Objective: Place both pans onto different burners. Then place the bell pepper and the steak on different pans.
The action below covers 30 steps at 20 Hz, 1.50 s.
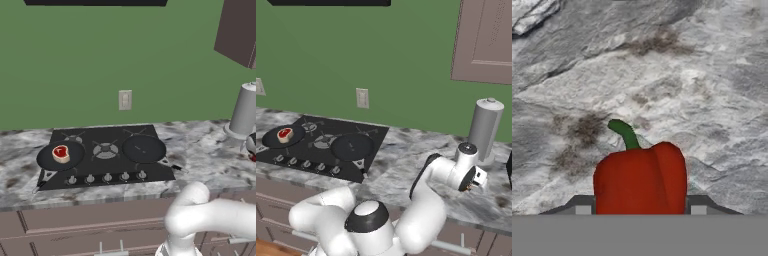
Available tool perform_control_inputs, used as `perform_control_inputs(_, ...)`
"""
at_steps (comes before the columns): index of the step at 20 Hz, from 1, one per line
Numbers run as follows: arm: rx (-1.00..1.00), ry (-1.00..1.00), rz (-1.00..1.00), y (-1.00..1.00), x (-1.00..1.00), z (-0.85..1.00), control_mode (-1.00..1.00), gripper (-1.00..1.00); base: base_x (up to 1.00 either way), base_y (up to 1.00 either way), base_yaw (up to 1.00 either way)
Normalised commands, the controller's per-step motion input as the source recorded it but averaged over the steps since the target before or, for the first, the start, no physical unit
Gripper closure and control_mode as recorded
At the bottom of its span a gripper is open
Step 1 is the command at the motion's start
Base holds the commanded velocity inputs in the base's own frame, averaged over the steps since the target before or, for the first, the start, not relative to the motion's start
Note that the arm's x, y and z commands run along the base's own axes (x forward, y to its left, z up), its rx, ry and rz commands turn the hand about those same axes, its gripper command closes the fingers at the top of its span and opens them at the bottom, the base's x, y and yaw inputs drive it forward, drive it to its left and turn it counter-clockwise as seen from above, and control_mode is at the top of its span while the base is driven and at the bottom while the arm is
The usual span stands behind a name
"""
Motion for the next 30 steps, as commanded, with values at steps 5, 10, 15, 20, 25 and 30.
perform_control_inputs(5, 0.01, -0.07, 0.00, 0.73, -0.13, 0.80, -1.00, 1.00, 0.00, 0.00, 0.00)
perform_control_inputs(10, 0.00, -0.09, 0.01, 0.94, -0.37, 0.67, -1.00, 1.00, 0.00, 0.00, 0.00)
perform_control_inputs(15, -0.12, -0.04, 0.07, 1.00, -0.39, 0.42, -1.00, 1.00, 0.00, 0.00, 0.00)
perform_control_inputs(20, -0.14, -0.22, 0.04, 1.00, -0.62, 0.11, -1.00, 1.00, 0.00, 0.00, 0.00)
perform_control_inputs(25, -0.06, -0.13, 0.04, 1.00, -0.32, 0.20, -1.00, 1.00, 0.00, 0.00, 0.00)
perform_control_inputs(30, 0.00, -0.01, 0.06, 0.94, -0.03, 0.34, -1.00, 1.00, 0.00, 0.00, 0.00)
